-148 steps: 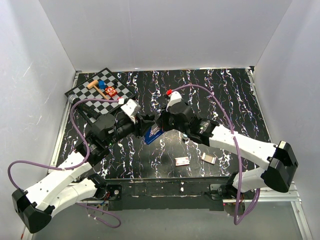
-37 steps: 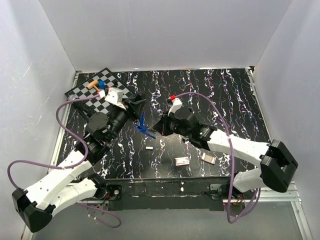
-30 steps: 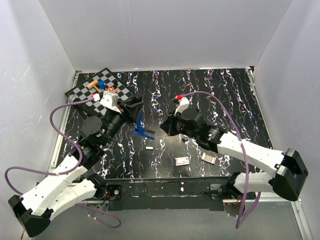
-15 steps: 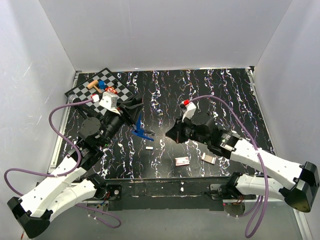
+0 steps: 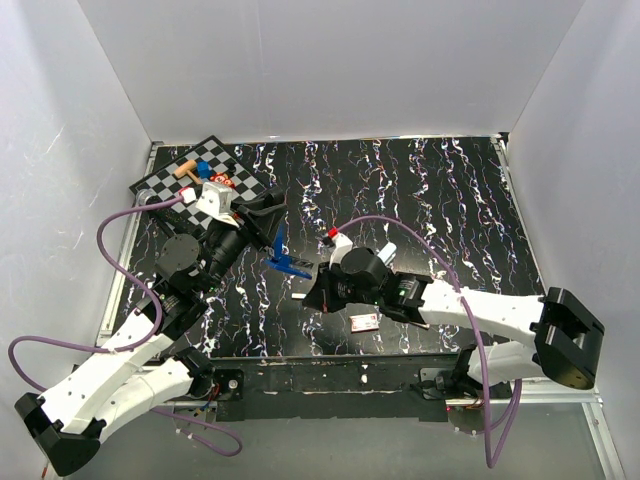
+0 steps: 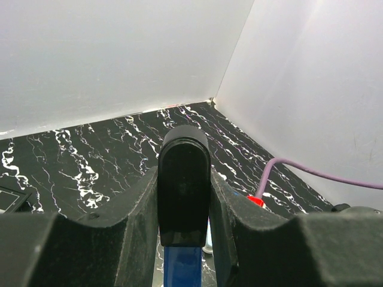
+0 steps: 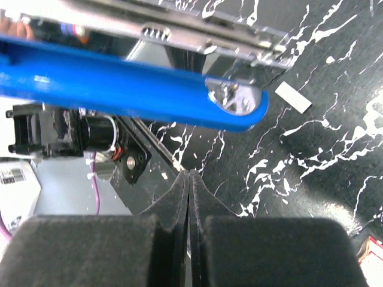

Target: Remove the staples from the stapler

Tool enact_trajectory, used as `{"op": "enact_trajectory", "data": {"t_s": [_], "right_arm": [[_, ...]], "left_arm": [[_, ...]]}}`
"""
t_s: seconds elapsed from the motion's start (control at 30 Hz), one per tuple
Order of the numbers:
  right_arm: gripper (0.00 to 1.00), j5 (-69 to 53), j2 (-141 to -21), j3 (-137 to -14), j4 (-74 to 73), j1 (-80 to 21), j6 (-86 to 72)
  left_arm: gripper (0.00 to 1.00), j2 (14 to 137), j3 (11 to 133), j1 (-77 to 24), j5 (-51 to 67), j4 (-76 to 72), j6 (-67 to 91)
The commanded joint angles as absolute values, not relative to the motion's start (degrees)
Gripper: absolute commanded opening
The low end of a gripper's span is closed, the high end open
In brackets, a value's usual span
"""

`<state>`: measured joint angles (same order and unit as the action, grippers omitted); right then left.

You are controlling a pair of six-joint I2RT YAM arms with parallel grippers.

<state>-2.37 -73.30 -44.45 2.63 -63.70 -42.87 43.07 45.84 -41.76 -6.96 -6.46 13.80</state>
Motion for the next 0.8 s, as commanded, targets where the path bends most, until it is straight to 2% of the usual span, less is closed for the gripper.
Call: {"op": "enact_trajectory", "data": {"t_s": [0.0, 0.27, 0.77], "right_arm": [[0.01, 5.78, -74.09, -44.48, 9.84, -63.81, -47.81], [0.01, 15.9, -72.42, -45.7, 8.27, -63.81, -46.06], [0.01, 23.82, -70.05, -52.2, 4.75, -63.72, -31.91]], "left_arm": [[0.0, 42.28, 49.48, -41.75, -7.73, -9.59, 15.29], [0.0, 41.57, 50.89, -41.75, -6.16, -5.01, 18.45], [0.0, 39.73, 50.01, -41.75, 0.0, 3.25, 20.83]]}}
